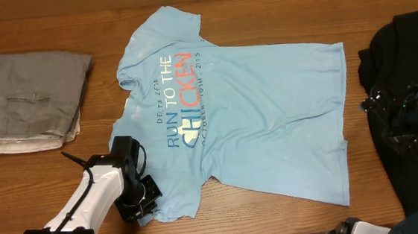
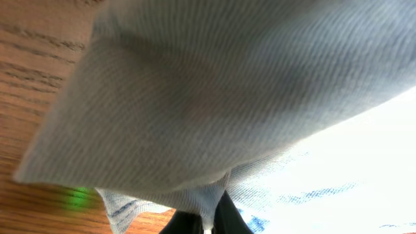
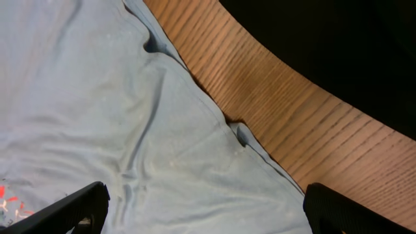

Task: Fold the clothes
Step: 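Hold the left hem and grasp the lower-right hem with the right gripper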

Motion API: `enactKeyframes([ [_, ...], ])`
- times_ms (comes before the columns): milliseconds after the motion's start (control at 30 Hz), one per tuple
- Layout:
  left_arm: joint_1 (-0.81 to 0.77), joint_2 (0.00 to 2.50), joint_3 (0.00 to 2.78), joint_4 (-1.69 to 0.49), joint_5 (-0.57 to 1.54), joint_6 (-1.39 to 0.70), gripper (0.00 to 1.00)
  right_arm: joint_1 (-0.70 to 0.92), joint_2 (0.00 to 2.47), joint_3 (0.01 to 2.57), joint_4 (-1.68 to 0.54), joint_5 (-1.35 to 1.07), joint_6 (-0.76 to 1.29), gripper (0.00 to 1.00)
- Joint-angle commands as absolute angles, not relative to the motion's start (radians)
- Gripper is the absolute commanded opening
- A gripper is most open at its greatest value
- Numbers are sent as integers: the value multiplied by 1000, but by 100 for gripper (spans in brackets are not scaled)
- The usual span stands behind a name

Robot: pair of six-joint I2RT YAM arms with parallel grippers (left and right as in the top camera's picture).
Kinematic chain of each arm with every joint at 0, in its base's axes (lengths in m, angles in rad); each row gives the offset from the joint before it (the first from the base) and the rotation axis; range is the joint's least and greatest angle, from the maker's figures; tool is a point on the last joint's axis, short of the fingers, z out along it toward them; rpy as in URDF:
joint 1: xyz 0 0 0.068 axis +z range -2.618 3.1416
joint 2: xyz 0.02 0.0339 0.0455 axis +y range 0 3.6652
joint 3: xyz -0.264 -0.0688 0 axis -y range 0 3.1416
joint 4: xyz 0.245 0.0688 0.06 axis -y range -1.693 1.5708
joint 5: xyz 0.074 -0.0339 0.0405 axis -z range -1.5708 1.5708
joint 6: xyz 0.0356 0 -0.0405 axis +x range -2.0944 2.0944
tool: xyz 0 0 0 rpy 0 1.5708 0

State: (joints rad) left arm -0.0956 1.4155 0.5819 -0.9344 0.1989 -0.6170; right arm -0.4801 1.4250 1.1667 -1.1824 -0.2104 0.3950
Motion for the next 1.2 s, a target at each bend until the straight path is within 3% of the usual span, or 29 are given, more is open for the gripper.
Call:
enactKeyframes([
  [0, -88, 1406, 574, -934, 212, -597, 8, -483, 1420, 1183, -1218, -300, 392, 100],
  [100, -88, 1406, 574, -933, 212, -597, 12, -483, 1420, 1183, -1352, -335, 392, 100],
  [200, -88, 1406, 574, -929, 212, -597, 15, -483, 1420, 1178, -1425, -302, 402, 55],
  [233, -88, 1406, 574, -929, 212, -597, 15, -483, 1420, 1172, -1444, -296, 422, 48],
  [400, -88, 1406, 574, -926, 215, -597, 15, -483, 1418, 1085, -1460, -284, 552, 44],
  [833, -88, 1406, 574, -918, 233, -568, 17, -483, 1418, 719, -1188, -212, 752, 45],
  [1167, -88, 1406, 574, -918, 234, -567, 18, -483, 1418, 673, -1163, -68, 842, 55],
])
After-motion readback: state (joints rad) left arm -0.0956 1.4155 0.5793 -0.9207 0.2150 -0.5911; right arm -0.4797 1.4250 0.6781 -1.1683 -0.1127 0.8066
